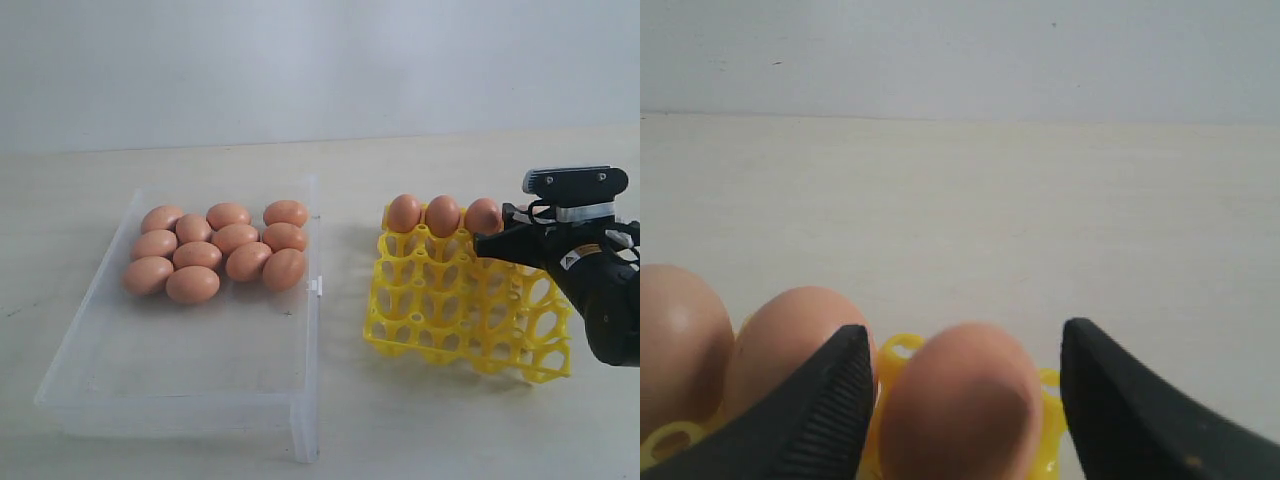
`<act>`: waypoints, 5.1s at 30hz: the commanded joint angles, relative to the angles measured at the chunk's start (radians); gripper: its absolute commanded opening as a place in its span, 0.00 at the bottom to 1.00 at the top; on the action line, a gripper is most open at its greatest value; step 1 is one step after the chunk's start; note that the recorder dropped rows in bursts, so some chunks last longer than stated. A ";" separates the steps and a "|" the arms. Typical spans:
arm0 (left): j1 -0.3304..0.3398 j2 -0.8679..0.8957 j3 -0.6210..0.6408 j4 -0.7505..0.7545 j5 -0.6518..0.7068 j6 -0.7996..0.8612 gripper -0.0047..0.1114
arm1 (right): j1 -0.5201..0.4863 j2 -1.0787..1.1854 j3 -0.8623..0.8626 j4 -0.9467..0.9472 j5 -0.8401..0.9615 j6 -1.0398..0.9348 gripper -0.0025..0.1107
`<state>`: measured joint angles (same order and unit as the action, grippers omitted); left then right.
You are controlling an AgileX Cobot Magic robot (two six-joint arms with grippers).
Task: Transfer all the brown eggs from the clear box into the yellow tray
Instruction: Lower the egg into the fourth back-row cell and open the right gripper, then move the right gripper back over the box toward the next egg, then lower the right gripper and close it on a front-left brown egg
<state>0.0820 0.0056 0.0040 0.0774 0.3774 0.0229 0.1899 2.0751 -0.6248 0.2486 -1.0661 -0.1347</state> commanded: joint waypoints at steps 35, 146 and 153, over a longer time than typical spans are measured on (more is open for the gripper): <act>-0.006 -0.006 -0.004 -0.007 -0.001 -0.001 0.04 | 0.170 -0.693 -0.165 -1.866 0.485 2.030 0.17; -0.006 -0.006 -0.004 -0.007 -0.001 -0.001 0.04 | 0.611 0.267 -1.510 -0.198 2.083 -0.126 0.39; -0.006 -0.006 -0.004 -0.007 -0.001 -0.001 0.04 | 0.600 0.330 -1.543 -0.168 2.036 -0.135 0.49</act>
<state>0.0820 0.0056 0.0040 0.0774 0.3774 0.0229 0.7985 2.3849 -2.1528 0.0700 0.9959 -0.2675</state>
